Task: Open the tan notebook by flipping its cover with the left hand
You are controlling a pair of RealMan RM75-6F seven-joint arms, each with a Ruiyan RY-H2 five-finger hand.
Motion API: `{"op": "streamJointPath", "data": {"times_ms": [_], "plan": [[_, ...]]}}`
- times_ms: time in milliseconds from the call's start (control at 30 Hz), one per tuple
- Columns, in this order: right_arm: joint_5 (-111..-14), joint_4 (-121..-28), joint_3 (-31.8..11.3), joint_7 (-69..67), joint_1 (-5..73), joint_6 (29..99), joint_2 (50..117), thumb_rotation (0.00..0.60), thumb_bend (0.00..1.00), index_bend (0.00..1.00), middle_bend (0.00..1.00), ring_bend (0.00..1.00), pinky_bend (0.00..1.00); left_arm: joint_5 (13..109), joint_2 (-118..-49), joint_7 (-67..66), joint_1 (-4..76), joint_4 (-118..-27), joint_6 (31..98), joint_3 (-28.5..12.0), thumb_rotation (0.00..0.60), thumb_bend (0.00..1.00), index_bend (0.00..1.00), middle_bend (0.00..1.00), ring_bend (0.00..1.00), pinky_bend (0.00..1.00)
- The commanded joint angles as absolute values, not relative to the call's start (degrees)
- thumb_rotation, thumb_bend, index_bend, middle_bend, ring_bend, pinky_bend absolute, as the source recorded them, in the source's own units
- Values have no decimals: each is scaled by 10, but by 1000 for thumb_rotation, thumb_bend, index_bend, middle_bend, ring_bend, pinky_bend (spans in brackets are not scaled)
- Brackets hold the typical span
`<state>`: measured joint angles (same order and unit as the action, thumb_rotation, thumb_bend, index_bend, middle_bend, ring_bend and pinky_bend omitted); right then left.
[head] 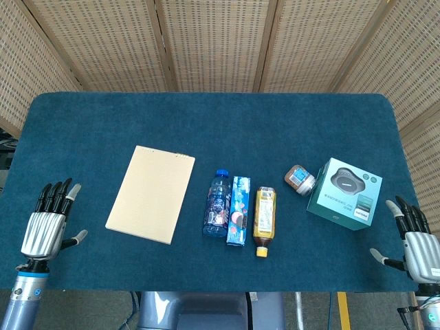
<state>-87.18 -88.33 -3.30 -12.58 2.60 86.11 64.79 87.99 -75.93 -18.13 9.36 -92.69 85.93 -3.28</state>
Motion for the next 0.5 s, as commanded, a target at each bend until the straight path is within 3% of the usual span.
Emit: {"op": "streamJointPath", "data": {"times_ms": [33, 500], "plan": [[-871, -883, -33, -128, 26, 860, 648, 600, 53, 13, 0, 0, 0, 884, -760, -181, 93, -927, 860, -31, 600, 0, 0, 0, 0, 0], [-869, -886, -32, -134, 26, 858, 647, 600, 53, 12, 0, 0, 0, 890, -776, -173, 101, -917, 849, -28, 600, 0, 0, 0, 0, 0]]}}
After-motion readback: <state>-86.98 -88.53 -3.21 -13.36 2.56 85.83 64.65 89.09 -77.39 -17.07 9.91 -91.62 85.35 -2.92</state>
